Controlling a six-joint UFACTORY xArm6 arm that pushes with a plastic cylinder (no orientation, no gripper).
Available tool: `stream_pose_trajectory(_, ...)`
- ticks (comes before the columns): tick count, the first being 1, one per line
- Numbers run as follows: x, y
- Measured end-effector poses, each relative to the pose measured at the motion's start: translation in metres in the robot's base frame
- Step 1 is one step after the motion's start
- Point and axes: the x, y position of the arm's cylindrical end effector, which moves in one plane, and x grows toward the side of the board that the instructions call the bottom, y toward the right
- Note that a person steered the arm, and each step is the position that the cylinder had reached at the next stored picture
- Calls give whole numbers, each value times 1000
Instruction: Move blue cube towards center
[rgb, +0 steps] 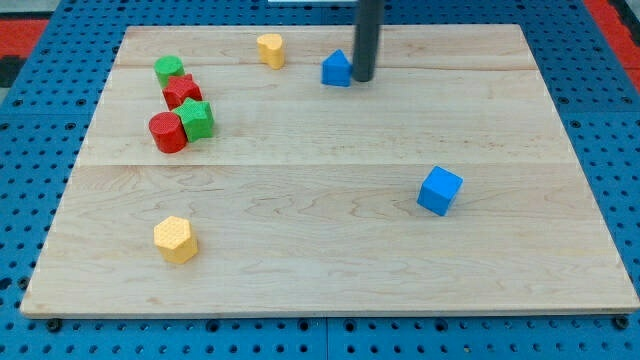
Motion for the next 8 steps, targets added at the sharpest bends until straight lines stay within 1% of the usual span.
stream_pose_trajectory(1, -3, -65)
stream_pose_trajectory(2, 25, -26)
stream_pose_trajectory(3, 24, 50)
stream_pose_trajectory(4, 47, 80)
stream_pose_trajectory(5, 109, 128)
stream_pose_trajectory(6, 175, 157)
stream_pose_trajectory(7, 221, 139)
stream_pose_trajectory(8, 229, 41)
